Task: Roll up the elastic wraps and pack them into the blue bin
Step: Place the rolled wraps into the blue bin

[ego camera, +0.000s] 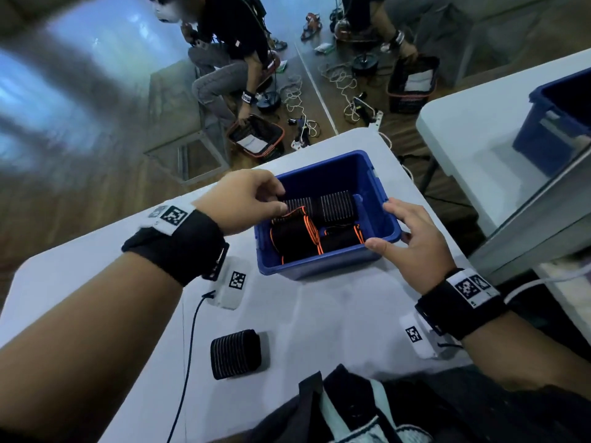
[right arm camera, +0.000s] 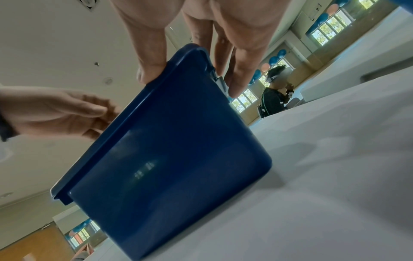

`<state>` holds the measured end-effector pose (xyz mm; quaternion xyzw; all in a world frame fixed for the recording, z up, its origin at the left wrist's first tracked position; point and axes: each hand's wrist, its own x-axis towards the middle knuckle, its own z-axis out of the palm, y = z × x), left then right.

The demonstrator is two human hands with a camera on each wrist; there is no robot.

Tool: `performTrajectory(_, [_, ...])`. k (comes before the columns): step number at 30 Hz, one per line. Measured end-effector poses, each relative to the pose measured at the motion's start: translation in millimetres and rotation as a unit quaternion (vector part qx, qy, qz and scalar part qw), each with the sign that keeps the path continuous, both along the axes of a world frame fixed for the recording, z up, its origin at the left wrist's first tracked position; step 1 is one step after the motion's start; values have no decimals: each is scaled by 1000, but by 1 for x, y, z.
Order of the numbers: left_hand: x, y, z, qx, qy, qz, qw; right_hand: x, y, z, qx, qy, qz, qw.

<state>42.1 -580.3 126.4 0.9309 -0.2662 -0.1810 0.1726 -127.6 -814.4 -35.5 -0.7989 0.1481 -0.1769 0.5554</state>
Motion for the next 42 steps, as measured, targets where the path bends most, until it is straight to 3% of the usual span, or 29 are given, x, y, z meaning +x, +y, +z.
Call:
performTrajectory(3, [-22, 50, 3, -15, 0, 48, 999, 1, 0, 0, 5, -1, 2, 1000])
performTrajectory(6, [-44, 97, -25, 24, 92, 75, 993, 1, 0, 1, 6, -1, -3, 1000])
performTrajectory(10, [-76, 139, -81, 171, 174, 60, 968, 1, 0, 1, 0, -7, -7, 1000])
performTrajectory(12, [-87, 148, -104, 219, 181, 43, 958, 1, 0, 2, -8, -10, -5, 1000])
performTrajectory(15, [-95, 153, -124, 220, 177, 53, 958, 2, 0, 2, -19, -12, 0, 1000])
performTrajectory(25, [-103, 146, -131, 255, 203, 55, 944, 3, -4, -5, -42, -31, 6, 999])
performTrajectory(29, [-106, 142, -119, 251, 204, 48, 945, 2, -4, -7, -28, -34, 4, 999])
performTrajectory(32, [-99, 127, -85, 226, 200, 30, 953, 2, -4, -7, -24, -36, 1, 999])
performTrajectory(38, [-63, 50, 31, 54, 132, -15, 990, 2, -2, -4, -16, -32, -5, 999])
performTrajectory(42, [-28, -14, 52, -4, 60, -46, 997, 2, -1, -3, 1, -30, -2, 1000])
